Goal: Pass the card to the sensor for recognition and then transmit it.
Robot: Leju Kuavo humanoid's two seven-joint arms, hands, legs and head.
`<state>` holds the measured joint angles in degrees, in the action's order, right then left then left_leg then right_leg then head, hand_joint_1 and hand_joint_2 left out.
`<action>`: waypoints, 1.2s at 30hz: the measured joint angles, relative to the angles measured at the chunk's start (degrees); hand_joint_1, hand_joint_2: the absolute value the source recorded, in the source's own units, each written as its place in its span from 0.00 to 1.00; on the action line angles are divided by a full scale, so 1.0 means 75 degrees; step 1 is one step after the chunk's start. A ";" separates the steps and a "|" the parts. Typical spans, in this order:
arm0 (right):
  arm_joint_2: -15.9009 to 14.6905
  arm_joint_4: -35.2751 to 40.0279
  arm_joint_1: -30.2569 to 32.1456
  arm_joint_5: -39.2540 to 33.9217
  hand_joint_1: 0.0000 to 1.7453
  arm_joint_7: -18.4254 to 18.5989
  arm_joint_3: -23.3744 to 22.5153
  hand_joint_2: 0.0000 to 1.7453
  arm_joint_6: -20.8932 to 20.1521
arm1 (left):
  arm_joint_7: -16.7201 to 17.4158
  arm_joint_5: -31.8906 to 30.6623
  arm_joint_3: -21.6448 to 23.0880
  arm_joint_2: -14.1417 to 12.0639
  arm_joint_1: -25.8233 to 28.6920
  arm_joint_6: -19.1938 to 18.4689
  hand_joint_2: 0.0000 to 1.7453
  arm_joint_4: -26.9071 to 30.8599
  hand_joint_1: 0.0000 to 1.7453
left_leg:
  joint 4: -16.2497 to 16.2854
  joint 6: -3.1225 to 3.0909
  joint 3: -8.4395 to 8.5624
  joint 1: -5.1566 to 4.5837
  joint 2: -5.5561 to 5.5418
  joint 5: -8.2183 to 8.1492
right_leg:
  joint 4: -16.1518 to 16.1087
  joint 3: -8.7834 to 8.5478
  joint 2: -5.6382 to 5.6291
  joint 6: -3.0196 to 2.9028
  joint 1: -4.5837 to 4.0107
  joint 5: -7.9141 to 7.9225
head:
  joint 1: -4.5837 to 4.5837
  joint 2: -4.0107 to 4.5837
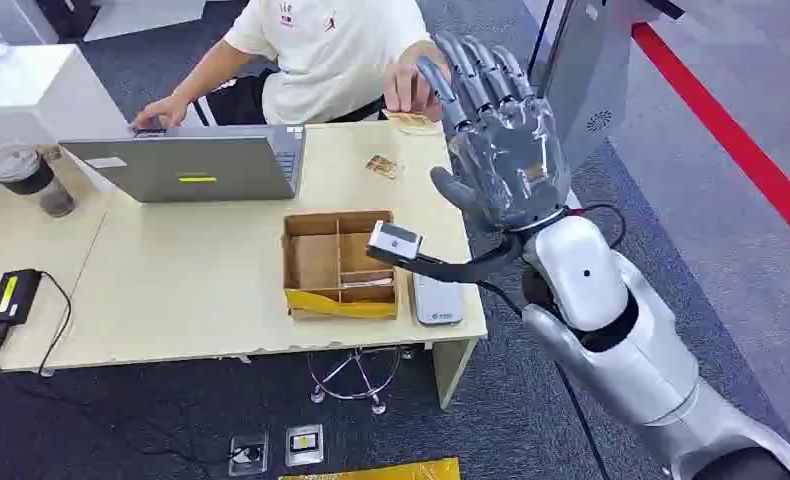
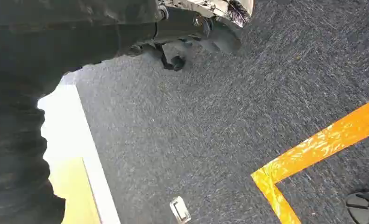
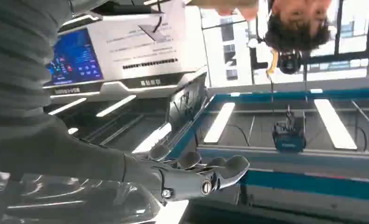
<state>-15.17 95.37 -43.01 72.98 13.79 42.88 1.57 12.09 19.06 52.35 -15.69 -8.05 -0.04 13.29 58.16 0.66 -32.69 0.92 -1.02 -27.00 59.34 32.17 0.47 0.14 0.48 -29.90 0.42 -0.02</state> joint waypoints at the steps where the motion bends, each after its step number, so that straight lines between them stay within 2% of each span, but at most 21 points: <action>1: 0.0061 -0.0125 -0.0021 -0.0009 0.00 0.0012 0.0023 1.00 0.0000 | 0.0000 -0.0003 0.0011 0.0000 0.0001 -0.0003 1.00 0.0000 0.00 | 0.0000 0.0000 0.0000 0.0000 0.0002 0.0000 | 0.0000 0.0001 -0.0002 0.0000 0.0000 0.0000 | -0.0003 0.0000; 9: 0.0376 -0.0889 -0.0110 -0.0111 0.00 0.0079 0.0053 1.00 -0.0003 | 0.0000 -0.0070 0.0017 0.0000 0.0006 -0.0035 1.00 0.0000 0.00 | 0.0000 0.0000 0.0000 0.0000 0.0007 0.0000 | 0.0000 0.0006 -0.0007 0.0000 0.0000 0.0000 | 0.0000 0.0000; 16: 0.0519 -0.1143 -0.0091 -0.0108 0.01 0.0076 0.0053 1.00 -0.0055 | 0.0000 -0.0081 0.0029 0.0000 0.0009 -0.0058 1.00 0.0000 0.00 | 0.0000 0.0000 -0.0001 0.0000 0.0010 0.0000 | 0.0000 0.0009 -0.0010 0.0000 0.0000 0.0000 | 0.0000 0.0000; 17: 0.0531 -0.1164 -0.0090 -0.0108 0.09 0.0073 0.0053 1.00 -0.0055 | 0.0000 -0.0081 0.0032 -0.0003 0.0009 -0.0061 1.00 0.0000 0.00 | 0.0000 0.0000 -0.0001 0.0000 0.0011 0.0000 | 0.0000 0.0009 -0.0011 0.0000 0.0000 0.0000 | -0.0003 0.0000; 19: 0.0557 -0.1201 -0.0090 -0.0108 0.33 0.0067 0.0055 1.00 -0.0055 | 0.0000 -0.0081 0.0047 -0.0003 0.0009 -0.0067 1.00 0.0000 0.00 | 0.0000 0.0000 -0.0001 0.0000 0.0011 0.0000 | 0.0000 0.0010 -0.0013 0.0000 0.0000 0.0000 | 0.0000 0.0000; 20: 0.0568 -0.1222 -0.0089 -0.0105 0.55 0.0058 0.0058 1.00 -0.0055 | 0.0000 -0.0082 0.0055 0.0000 0.0009 -0.0073 1.00 0.0000 0.00 | 0.0000 0.0000 -0.0001 0.0000 0.0011 0.0000 | 0.0000 0.0009 -0.0013 0.0000 0.0000 0.0000 | 0.0000 0.0000; 22: 0.0621 -0.1286 -0.0081 -0.0070 0.88 0.0014 0.0064 1.00 -0.0050 | 0.0003 -0.0079 0.0073 -0.0003 0.0010 -0.0082 1.00 0.0000 0.00 | 0.0000 0.0000 0.0000 0.0000 0.0011 0.0000 | 0.0000 0.0012 -0.0019 -0.0001 0.0000 0.0000 | 0.0000 0.0000; 34: 0.0668 -0.1414 -0.0019 -0.0050 0.92 -0.0012 0.0079 1.00 -0.0041 | 0.0006 -0.0076 0.0084 -0.0003 0.0010 -0.0082 1.00 0.0000 0.00 | 0.0000 0.0001 -0.0002 0.0000 0.0013 -0.0001 | 0.0000 0.0014 -0.0022 -0.0001 0.0000 0.0000 | 0.0000 0.0000; 36: 0.0682 -0.1478 0.0006 -0.0047 0.88 -0.0012 0.0079 1.00 -0.0035 | 0.0006 -0.0076 0.0093 -0.0009 0.0010 -0.0082 1.00 0.0000 0.00 | 0.0000 0.0001 -0.0003 0.0000 0.0015 -0.0001 | 0.0000 0.0016 -0.0024 -0.0001 0.0000 0.0000 | -0.0003 0.0000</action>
<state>-10.05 84.28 -42.97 72.63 13.70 43.47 1.31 12.13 18.49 53.05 -15.76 -7.98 -0.66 13.29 58.16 0.66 -32.71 0.92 -0.91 -27.01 59.34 32.29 0.29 0.14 0.48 -29.89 0.39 -0.02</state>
